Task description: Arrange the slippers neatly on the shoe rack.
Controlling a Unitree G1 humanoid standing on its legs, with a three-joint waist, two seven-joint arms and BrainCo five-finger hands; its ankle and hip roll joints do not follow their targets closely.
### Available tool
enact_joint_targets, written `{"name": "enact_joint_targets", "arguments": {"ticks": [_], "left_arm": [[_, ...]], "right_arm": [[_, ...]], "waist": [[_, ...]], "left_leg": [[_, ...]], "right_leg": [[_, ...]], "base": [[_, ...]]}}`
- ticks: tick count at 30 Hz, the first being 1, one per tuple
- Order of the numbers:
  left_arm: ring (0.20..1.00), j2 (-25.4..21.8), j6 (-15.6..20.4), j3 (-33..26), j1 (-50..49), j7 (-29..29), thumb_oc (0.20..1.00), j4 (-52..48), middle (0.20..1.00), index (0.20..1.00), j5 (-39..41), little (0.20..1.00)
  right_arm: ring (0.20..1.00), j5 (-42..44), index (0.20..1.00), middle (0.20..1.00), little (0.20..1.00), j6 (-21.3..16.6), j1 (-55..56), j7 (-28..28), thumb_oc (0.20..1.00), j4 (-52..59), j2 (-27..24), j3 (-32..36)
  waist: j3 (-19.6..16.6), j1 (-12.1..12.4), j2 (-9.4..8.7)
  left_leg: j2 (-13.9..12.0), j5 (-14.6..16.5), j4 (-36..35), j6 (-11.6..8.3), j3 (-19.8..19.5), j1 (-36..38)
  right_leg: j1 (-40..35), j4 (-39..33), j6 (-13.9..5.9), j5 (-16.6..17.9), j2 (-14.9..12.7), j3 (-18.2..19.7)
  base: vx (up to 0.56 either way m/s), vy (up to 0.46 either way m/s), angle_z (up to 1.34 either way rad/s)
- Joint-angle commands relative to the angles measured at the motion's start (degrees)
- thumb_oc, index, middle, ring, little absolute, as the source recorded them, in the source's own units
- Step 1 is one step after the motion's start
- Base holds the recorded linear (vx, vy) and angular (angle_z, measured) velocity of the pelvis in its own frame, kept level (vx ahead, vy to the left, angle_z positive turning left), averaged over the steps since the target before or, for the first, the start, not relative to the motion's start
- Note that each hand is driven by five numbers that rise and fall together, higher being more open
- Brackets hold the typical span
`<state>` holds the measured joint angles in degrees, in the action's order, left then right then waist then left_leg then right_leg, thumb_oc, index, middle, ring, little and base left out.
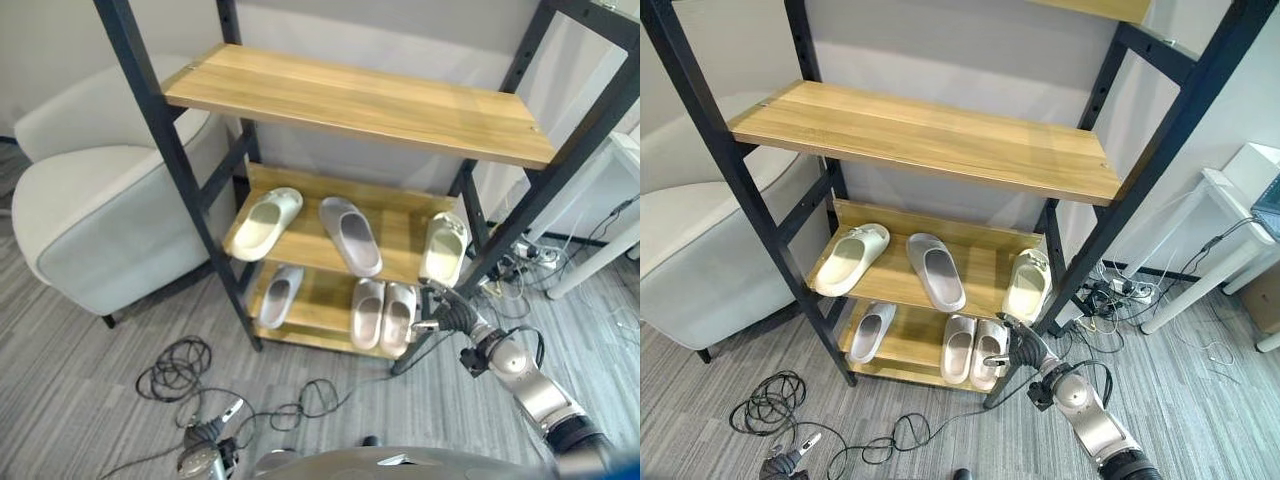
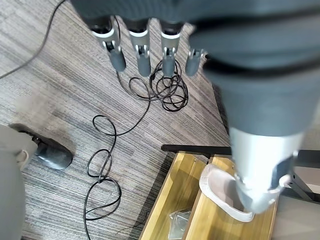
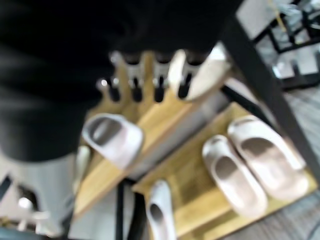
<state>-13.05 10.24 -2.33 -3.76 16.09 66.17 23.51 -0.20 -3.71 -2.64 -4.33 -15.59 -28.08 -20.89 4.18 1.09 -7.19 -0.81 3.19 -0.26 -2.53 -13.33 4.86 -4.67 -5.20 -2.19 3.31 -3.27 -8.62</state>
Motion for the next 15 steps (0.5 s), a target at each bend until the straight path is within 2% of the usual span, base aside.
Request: {"name": "enact_joint_targets", "arguments": {"ticks": [1,4,15], "left_arm": [[1.0,-1.75,1.39,1.76,3.05,-0.23,1.0,1.63,1.0,1.0,-2.29,1.0],[1.0,-2.05,1.1,1.97,3.17,-0.11,1.0,1.71,1.0,1.0,-2.6,1.0],[1.0,-3.24,1.7,5.22,3.37,-0.63,1.0,1.15,1.0,1.0,-2.84,1.0]], "right_arm": [[1.0,-1.71,1.0,1.0,1.0,-2.15,-6.48,2.81,1.0,0.34,-2.98,1.83],[1.0,-3.64,1.0,1.0,1.0,-1.26,-7.66,3.46,1.0,0.81,-3.91,2.43],[1.0,-1.24,1.0,1.0,1.0,-0.6,-20.85,5.17,1.0,-8.22,-5.02,-0.03]], "waist": [[0.94,1.5,0.86],[1.15,1.86,0.65],[3.28,4.19,0.29]], "left_leg": [[0.64,2.4,3.48,0.64,1.85,-0.16],[0.64,2.48,3.61,0.62,1.62,-0.44],[0.72,2.62,4.39,0.44,-0.02,-2.51]], "right_leg": [[1.76,8.06,-4.12,-6.14,-1.82,1.24],[1.83,8.09,-4.08,-6.27,-1.82,0.87],[2.75,8.39,-3.65,-7.0,-1.44,-0.82]], "base": [[0.02,0.0,0.07],[0.01,-0.009,0.07],[0.01,-0.007,0.07]]}}
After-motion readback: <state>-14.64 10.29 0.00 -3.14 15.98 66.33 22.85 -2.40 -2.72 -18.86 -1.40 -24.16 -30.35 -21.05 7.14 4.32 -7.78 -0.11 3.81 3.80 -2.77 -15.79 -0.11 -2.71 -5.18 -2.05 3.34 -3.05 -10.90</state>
